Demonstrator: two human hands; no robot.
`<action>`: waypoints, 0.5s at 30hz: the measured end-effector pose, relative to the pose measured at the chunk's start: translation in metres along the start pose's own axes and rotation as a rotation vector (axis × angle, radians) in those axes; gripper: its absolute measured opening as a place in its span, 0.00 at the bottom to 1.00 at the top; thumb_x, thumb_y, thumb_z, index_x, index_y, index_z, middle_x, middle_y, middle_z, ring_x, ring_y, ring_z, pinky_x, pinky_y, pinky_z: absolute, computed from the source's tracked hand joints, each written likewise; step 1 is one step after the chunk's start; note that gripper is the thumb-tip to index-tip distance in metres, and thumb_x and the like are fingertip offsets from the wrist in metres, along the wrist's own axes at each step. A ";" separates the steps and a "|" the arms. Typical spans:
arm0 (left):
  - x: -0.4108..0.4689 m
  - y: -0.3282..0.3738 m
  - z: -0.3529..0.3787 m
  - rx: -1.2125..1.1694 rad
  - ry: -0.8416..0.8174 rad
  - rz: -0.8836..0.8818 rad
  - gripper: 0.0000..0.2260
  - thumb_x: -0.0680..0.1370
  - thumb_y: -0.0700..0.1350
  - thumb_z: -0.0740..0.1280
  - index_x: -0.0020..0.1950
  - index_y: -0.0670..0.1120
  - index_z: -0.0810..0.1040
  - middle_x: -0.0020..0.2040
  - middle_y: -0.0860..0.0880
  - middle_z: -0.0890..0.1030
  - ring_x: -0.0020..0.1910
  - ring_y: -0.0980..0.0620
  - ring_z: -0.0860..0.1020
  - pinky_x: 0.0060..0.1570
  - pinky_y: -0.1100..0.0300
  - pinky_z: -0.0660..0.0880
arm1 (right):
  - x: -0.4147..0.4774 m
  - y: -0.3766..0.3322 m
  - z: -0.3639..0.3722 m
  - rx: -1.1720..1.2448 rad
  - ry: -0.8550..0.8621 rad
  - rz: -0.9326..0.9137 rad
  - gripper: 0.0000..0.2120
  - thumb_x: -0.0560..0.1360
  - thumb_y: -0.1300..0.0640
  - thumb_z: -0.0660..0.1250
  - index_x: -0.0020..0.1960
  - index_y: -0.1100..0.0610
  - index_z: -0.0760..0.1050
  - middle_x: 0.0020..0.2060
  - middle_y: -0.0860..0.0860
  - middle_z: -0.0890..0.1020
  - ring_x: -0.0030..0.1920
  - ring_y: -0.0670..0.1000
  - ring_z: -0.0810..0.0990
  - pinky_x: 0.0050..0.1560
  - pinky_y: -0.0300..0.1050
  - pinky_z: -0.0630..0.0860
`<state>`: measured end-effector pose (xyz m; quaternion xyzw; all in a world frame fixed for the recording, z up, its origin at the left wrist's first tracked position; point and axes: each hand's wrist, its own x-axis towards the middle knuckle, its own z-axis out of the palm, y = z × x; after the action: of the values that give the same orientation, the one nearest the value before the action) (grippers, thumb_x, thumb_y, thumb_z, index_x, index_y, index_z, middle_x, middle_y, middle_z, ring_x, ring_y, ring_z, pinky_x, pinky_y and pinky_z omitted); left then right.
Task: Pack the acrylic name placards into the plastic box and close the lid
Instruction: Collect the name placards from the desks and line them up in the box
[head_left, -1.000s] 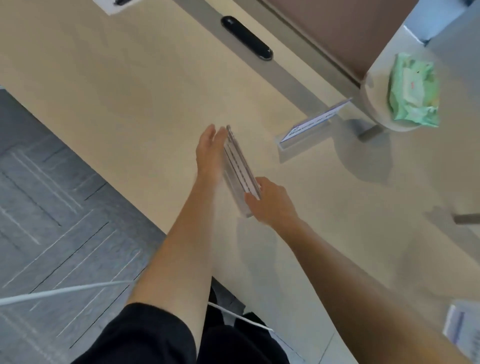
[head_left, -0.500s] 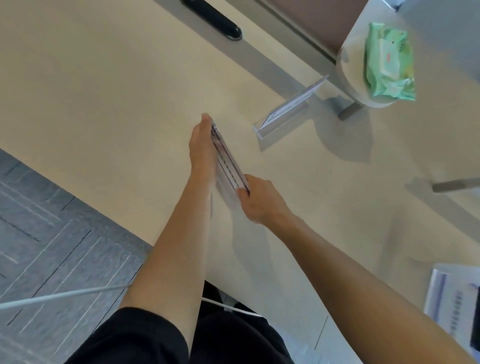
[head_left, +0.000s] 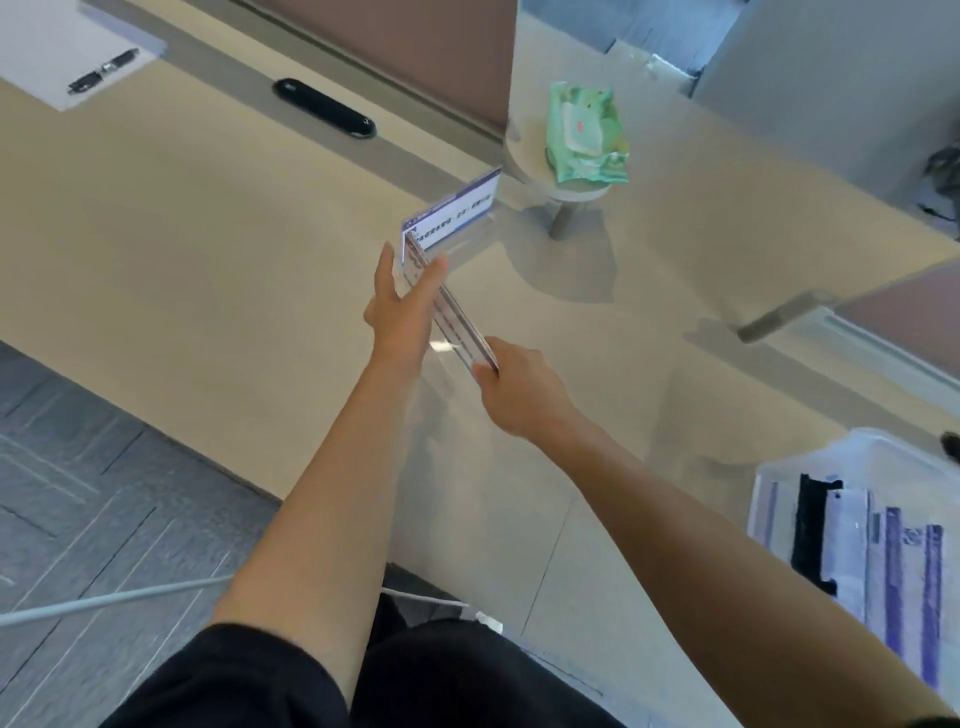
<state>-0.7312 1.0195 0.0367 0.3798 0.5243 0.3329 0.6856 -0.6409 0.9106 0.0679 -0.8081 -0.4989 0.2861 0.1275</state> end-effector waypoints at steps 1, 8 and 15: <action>-0.012 -0.002 0.010 -0.008 -0.038 -0.026 0.38 0.62 0.67 0.73 0.69 0.66 0.63 0.69 0.53 0.67 0.65 0.50 0.71 0.60 0.50 0.73 | -0.008 0.009 -0.008 0.002 0.011 -0.014 0.06 0.80 0.58 0.58 0.46 0.50 0.68 0.40 0.54 0.78 0.47 0.61 0.77 0.41 0.45 0.66; -0.090 -0.010 0.091 -0.043 -0.134 -0.028 0.38 0.68 0.58 0.75 0.72 0.58 0.58 0.54 0.55 0.77 0.51 0.51 0.78 0.47 0.51 0.74 | -0.069 0.069 -0.074 -0.034 0.035 -0.011 0.11 0.81 0.52 0.57 0.57 0.55 0.74 0.52 0.56 0.82 0.52 0.59 0.80 0.43 0.46 0.69; -0.146 -0.003 0.144 -0.049 -0.351 -0.097 0.40 0.70 0.55 0.75 0.73 0.62 0.54 0.61 0.50 0.72 0.60 0.45 0.74 0.57 0.44 0.75 | -0.141 0.103 -0.155 0.021 0.010 -0.003 0.24 0.81 0.37 0.52 0.59 0.52 0.78 0.53 0.47 0.81 0.54 0.50 0.79 0.57 0.47 0.72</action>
<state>-0.6247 0.8689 0.1254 0.3895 0.4061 0.2406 0.7909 -0.5220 0.7510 0.1894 -0.8074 -0.4963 0.2871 0.1392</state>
